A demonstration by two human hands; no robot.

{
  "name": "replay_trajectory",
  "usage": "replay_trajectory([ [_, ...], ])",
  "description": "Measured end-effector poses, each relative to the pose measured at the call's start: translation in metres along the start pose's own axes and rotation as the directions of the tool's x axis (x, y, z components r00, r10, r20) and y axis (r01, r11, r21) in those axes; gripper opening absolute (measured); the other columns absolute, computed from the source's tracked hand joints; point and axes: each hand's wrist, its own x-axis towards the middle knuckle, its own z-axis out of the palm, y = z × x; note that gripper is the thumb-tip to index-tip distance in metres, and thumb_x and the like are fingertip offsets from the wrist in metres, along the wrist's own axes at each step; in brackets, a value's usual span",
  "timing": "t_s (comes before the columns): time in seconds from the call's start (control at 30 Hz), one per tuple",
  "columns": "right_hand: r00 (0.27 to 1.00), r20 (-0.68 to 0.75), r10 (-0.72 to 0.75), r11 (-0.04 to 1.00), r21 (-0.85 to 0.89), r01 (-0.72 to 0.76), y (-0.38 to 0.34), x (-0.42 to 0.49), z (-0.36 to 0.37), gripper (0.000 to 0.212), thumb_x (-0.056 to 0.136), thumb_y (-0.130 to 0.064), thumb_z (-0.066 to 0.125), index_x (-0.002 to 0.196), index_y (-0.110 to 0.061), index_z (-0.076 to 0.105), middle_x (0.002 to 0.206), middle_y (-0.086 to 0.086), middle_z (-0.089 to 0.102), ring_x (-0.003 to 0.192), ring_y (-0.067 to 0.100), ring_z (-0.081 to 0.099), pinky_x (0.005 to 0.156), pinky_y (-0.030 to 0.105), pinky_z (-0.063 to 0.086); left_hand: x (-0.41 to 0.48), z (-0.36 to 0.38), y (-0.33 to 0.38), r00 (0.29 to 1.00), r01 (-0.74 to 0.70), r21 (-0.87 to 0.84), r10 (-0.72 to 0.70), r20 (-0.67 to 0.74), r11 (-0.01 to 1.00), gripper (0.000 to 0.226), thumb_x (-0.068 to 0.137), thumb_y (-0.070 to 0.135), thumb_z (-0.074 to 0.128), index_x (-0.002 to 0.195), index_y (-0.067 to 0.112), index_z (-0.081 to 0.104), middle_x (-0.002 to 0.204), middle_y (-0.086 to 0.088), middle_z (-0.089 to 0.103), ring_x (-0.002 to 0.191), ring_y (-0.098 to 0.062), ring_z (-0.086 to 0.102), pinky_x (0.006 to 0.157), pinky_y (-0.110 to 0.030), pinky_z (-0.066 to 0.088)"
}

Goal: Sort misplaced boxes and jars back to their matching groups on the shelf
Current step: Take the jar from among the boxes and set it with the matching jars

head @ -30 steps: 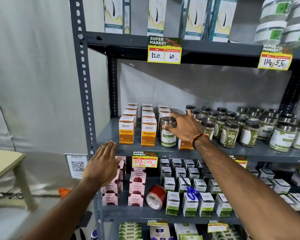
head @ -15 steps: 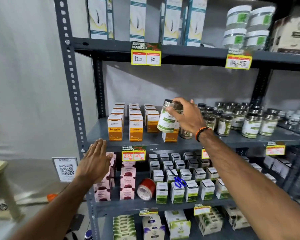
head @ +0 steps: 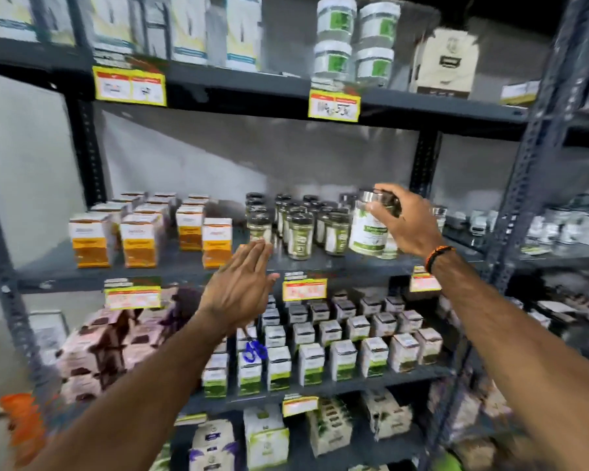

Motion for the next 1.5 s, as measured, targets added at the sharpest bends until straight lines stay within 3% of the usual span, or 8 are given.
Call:
replay_trajectory([
  [0.2,0.999,0.023,0.047,0.999,0.01,-0.047,0.115,0.002,-0.08,0.059,0.089,-0.059,0.059,0.134,-0.021,0.061,0.104,-0.003,0.068,0.087,0.012,0.063,0.068,0.007,0.039,0.072,0.047,0.121,0.984,0.084,-0.052,-0.075,0.163,0.995,0.065,0.102,0.043,0.022,0.151,0.002,0.032,0.158,-0.019,0.036,0.147,-0.032,0.029,0.119,-0.043,0.023],
  [0.43,0.992,0.068,0.106,0.994,-0.04,-0.104,0.212,0.011,-0.115,0.061,0.089,-0.054,0.059,0.138,-0.016,0.057,0.119,0.005,0.067,0.1,0.022,0.065,0.09,0.04,0.054,0.132,0.08,0.181,0.935,0.118,-0.065,-0.089,0.344,0.991,0.06,0.104,0.043,0.024,0.151,0.005,0.029,0.16,-0.016,0.031,0.147,-0.033,0.028,0.114,-0.05,0.032],
  [0.57,0.985,0.092,0.143,0.988,-0.068,-0.137,0.249,0.021,-0.113,0.057,0.092,-0.045,0.064,0.139,-0.013,0.055,0.122,0.009,0.067,0.102,0.024,0.065,0.095,0.046,0.054,0.147,0.104,0.19,0.915,0.131,-0.078,-0.091,0.393,0.988,0.063,0.104,0.046,0.022,0.154,0.007,0.025,0.163,-0.013,0.026,0.15,-0.03,0.022,0.116,-0.049,0.029],
  [0.83,0.956,0.154,0.25,0.962,-0.153,-0.226,0.296,0.033,-0.09,0.058,0.094,-0.04,0.065,0.142,-0.011,0.05,0.126,0.009,0.064,0.109,0.027,0.061,0.096,0.034,0.046,0.144,0.123,0.191,0.926,0.149,-0.061,-0.117,0.36,0.987,0.066,0.103,0.049,0.018,0.157,0.011,0.017,0.166,-0.009,0.019,0.152,-0.029,0.017,0.117,-0.05,0.031],
  [1.17,0.942,0.153,0.299,0.954,-0.087,-0.288,0.322,0.032,-0.065,0.061,0.095,-0.042,0.063,0.146,-0.013,0.046,0.124,0.005,0.061,0.114,0.028,0.061,0.099,0.037,0.047,0.14,0.122,0.197,0.952,0.129,-0.046,-0.111,0.286,0.991,0.063,0.105,0.045,0.021,0.157,0.009,0.018,0.166,-0.01,0.021,0.151,-0.026,0.018,0.12,-0.04,0.019],
  [1.33,0.886,0.196,0.42,0.907,-0.056,-0.418,0.328,0.015,-0.063,0.111,0.078,-0.063,0.076,0.161,-0.023,0.014,0.157,0.011,0.044,0.138,0.032,0.048,0.114,0.047,0.039,0.141,0.125,0.197,0.949,0.138,-0.038,-0.121,0.29,0.99,0.066,0.103,0.047,0.015,0.157,0.009,0.017,0.166,-0.011,0.02,0.152,-0.026,0.017,0.121,-0.038,0.015],
  [1.4,0.861,0.192,0.471,0.88,-0.042,-0.472,0.327,-0.003,-0.058,0.114,0.067,-0.058,0.086,0.154,-0.014,0.026,0.147,0.009,0.055,0.129,0.029,0.056,0.105,0.041,0.046,0.141,0.128,0.197,0.95,0.15,-0.048,-0.131,0.282,0.988,0.07,0.1,0.048,0.011,0.157,0.009,0.019,0.165,-0.011,0.023,0.152,-0.025,0.017,0.121,-0.035,0.011],
  [1.5,0.865,0.173,0.47,0.882,-0.057,-0.468,0.329,-0.016,-0.046,0.088,0.068,-0.043,0.092,0.137,-0.01,0.048,0.132,0.007,0.068,0.115,0.024,0.066,0.091,0.028,0.049,0.14,0.131,0.198,0.955,0.155,-0.057,-0.135,0.266,0.986,0.069,0.1,0.049,0.014,0.157,0.009,0.02,0.165,-0.011,0.024,0.151,-0.025,0.018,0.119,-0.032,0.007],
])
